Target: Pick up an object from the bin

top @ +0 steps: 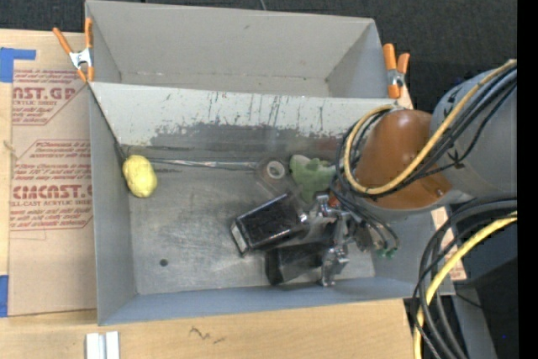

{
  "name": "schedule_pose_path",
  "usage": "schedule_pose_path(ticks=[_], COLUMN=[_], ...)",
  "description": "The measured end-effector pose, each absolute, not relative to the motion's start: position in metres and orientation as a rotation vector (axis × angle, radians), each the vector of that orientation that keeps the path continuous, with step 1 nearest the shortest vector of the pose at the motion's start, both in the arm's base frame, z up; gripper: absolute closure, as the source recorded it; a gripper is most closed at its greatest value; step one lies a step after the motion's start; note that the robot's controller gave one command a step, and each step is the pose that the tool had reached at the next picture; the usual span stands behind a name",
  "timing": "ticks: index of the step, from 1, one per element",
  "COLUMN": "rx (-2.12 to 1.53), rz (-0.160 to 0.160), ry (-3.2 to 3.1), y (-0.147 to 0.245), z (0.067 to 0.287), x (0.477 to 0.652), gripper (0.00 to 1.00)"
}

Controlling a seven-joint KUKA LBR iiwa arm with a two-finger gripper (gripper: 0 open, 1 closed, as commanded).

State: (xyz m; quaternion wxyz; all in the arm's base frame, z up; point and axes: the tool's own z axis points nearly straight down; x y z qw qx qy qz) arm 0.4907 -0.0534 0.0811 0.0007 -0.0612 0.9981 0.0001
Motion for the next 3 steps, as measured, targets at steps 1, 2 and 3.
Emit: schedule_pose_path(ticks=[1, 2, 3], rx=[-0.126, -0.221, -0.096], rz=[0.002, -0.001, -0.006], ry=[3.137, 3.125, 3.146], y=[-0.047, -0.045, -0.047], z=[0.1, 0.078, 0.075], x=[0.493, 0.487, 0.483], gripper=[0.0, 0.0, 1.0])
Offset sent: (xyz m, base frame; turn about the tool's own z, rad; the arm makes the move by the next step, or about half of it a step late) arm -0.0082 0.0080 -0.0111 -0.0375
